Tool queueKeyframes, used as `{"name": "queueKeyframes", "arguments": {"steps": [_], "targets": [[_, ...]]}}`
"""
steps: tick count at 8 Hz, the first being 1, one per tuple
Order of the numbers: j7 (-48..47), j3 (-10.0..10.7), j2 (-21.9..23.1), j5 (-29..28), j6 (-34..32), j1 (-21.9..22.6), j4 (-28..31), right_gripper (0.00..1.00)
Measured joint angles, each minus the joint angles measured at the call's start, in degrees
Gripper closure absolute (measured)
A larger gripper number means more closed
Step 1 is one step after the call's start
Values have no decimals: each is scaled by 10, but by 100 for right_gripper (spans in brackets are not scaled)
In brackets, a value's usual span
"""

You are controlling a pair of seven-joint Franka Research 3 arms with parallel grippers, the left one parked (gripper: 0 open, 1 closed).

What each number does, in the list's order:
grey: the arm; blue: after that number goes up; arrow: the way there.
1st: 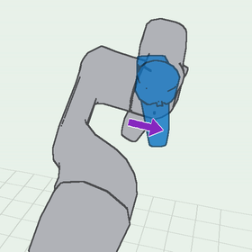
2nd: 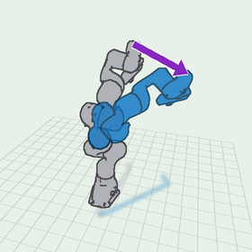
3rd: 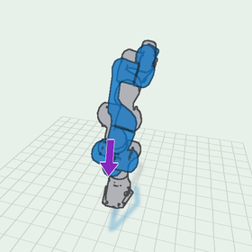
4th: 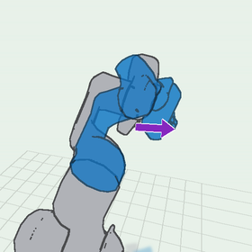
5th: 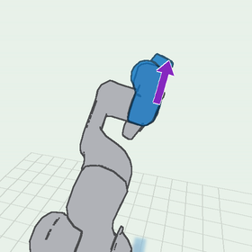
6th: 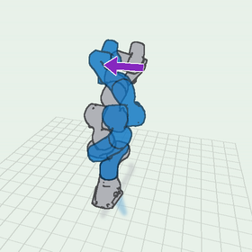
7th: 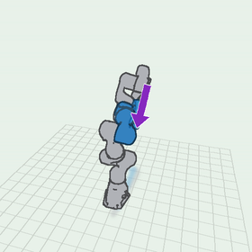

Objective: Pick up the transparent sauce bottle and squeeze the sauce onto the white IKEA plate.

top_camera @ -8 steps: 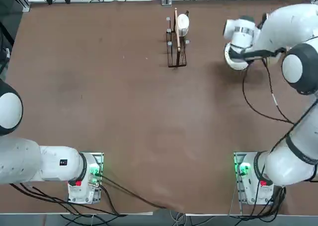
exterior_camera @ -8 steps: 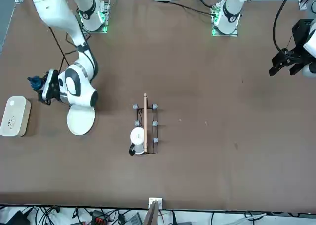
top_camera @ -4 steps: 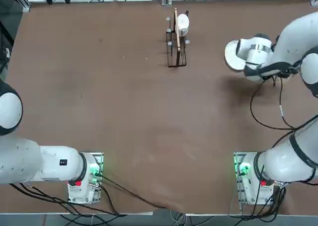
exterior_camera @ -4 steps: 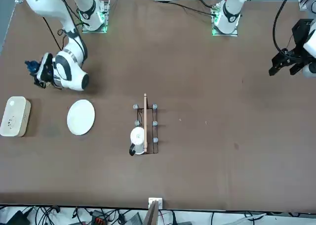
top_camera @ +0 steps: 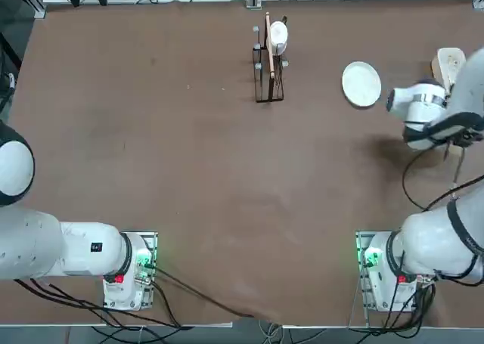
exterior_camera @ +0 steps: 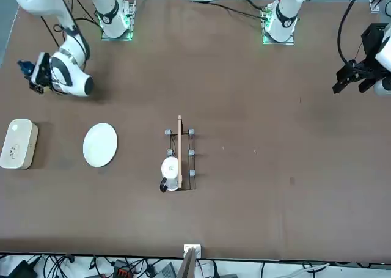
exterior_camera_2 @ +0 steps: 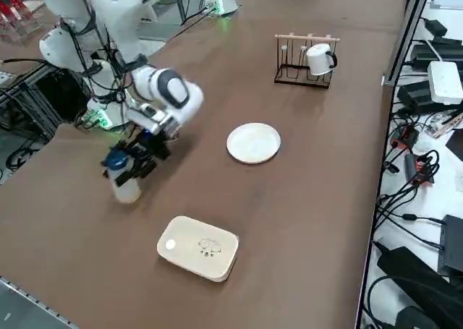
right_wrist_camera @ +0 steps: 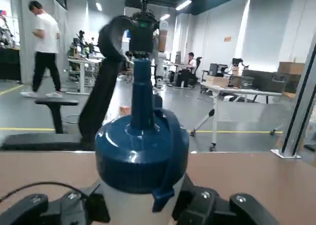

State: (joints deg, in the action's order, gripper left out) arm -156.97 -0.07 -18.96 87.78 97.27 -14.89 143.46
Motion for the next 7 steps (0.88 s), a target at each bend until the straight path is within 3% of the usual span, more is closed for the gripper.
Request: {"name": "queueKeyframes", "arguments": {"steps": [2,7], "targets": [[-2,0,0,9,22,-35,13,55],[-8,-2,-12,9,57,-38,21,55]]}}
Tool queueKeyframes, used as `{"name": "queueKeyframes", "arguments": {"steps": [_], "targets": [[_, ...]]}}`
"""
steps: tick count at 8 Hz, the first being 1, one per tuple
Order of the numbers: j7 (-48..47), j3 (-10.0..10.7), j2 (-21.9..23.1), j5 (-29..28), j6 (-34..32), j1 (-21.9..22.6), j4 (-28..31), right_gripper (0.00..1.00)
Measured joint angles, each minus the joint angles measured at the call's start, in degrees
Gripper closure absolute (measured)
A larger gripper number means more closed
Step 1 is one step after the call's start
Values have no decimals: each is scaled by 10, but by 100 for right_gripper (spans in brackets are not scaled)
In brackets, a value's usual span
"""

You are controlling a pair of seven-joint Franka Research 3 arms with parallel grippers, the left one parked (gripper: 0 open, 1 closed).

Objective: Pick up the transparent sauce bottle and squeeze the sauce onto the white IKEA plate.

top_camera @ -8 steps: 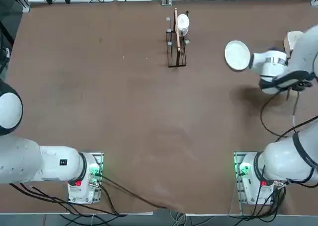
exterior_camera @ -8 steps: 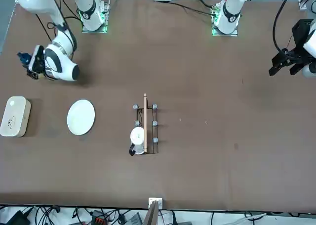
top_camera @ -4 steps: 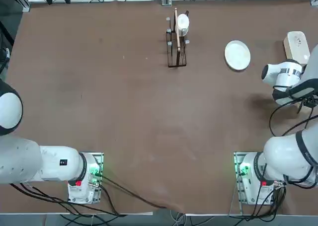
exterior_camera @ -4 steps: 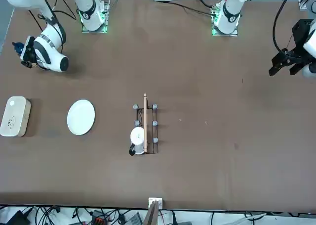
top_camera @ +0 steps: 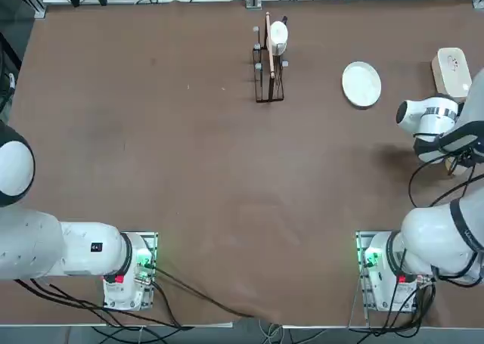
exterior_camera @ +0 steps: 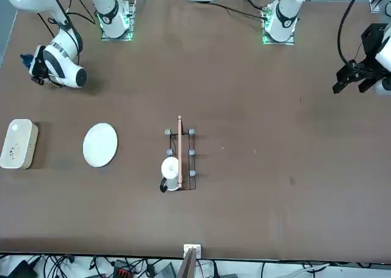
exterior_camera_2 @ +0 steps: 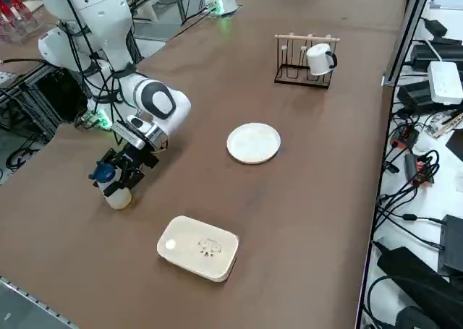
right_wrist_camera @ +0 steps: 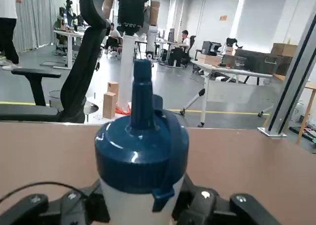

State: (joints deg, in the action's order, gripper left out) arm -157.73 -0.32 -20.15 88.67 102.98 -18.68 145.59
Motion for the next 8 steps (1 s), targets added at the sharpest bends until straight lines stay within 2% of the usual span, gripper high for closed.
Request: {"name": "queueKeyframes", "arguments": {"steps": [2,5,8], "targets": [[0,0,-5,0,2,0,0,53],[-1,0,-5,0,2,0,0,3],[-1,-1,-6,0,2,0,0,0]]}}
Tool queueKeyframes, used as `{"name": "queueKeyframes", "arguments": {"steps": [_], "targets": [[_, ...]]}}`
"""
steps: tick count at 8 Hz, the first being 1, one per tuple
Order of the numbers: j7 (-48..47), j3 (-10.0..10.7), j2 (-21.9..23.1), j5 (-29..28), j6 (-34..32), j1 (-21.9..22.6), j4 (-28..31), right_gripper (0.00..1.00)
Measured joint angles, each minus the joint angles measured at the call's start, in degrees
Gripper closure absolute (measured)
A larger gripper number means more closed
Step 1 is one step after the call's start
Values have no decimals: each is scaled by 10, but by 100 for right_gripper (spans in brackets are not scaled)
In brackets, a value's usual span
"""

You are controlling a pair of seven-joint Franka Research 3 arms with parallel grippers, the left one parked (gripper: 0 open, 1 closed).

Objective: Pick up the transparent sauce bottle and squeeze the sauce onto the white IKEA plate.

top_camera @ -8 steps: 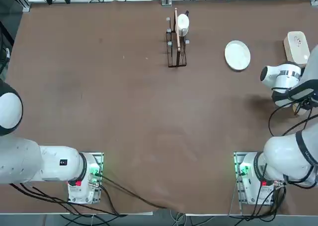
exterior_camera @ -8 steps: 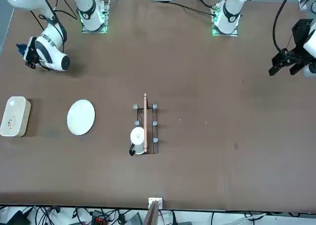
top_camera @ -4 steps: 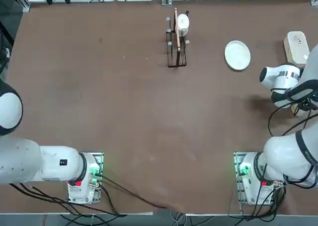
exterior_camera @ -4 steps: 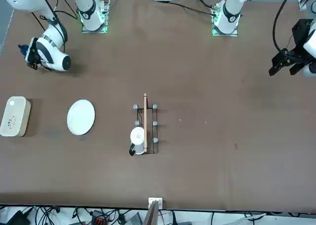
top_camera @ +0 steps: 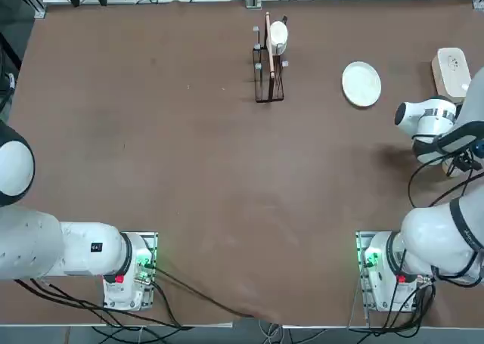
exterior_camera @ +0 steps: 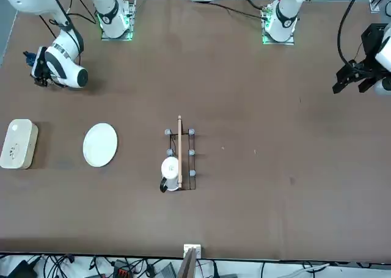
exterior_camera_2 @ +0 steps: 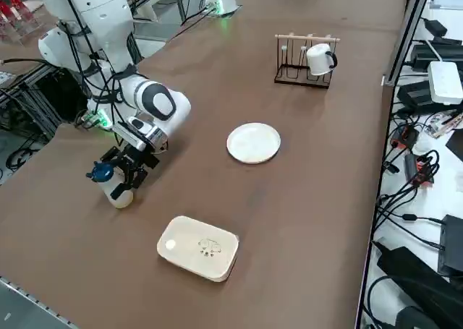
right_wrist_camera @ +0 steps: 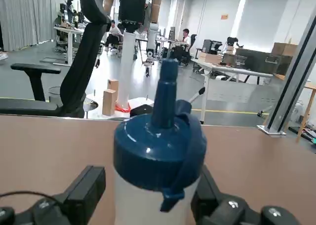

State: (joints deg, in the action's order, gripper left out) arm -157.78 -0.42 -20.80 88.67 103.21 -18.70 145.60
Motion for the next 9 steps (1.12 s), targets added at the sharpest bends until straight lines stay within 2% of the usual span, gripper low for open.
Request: {"name": "queueKeyframes", "arguments": {"steps": [6,9], "targets": [[0,-11,-13,-1,0,3,0,0],[0,-14,-11,-36,0,28,-1,0]]}}
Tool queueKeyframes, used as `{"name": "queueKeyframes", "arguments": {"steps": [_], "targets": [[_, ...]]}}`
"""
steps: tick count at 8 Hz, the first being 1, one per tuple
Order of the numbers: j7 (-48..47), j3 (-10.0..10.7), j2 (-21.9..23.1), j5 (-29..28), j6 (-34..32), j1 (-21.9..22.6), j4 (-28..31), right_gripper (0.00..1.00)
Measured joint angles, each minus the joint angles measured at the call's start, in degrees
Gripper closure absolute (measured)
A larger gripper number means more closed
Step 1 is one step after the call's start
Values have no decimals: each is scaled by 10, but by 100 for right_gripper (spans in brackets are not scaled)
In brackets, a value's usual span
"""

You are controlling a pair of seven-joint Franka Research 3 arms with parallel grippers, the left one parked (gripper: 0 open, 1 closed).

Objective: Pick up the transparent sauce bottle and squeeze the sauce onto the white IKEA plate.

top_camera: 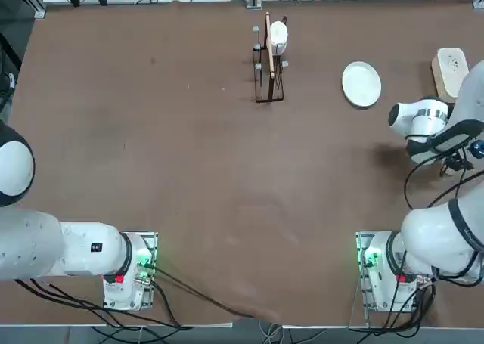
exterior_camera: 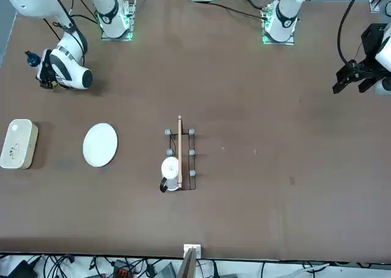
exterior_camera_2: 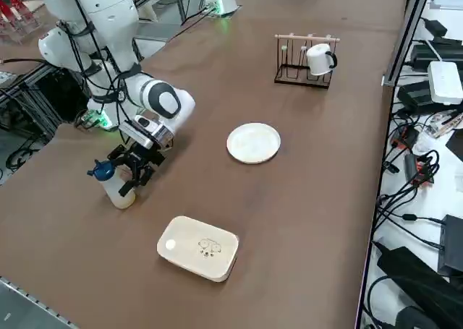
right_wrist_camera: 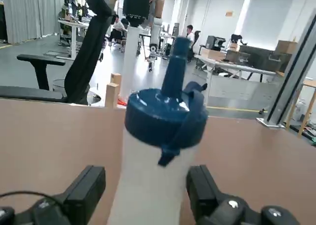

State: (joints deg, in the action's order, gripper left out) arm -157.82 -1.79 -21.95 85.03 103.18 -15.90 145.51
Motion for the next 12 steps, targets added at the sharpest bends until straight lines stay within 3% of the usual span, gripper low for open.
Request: {"name": "queueKeyframes", "arguments": {"steps": [4,7,9,12], "targets": [[0,-1,1,-40,-7,43,-6,0],[5,-3,3,-104,-6,106,-55,0],[26,-13,2,-181,-5,147,-113,0],[135,-24,-30,-360,-37,227,-278,0]]}}
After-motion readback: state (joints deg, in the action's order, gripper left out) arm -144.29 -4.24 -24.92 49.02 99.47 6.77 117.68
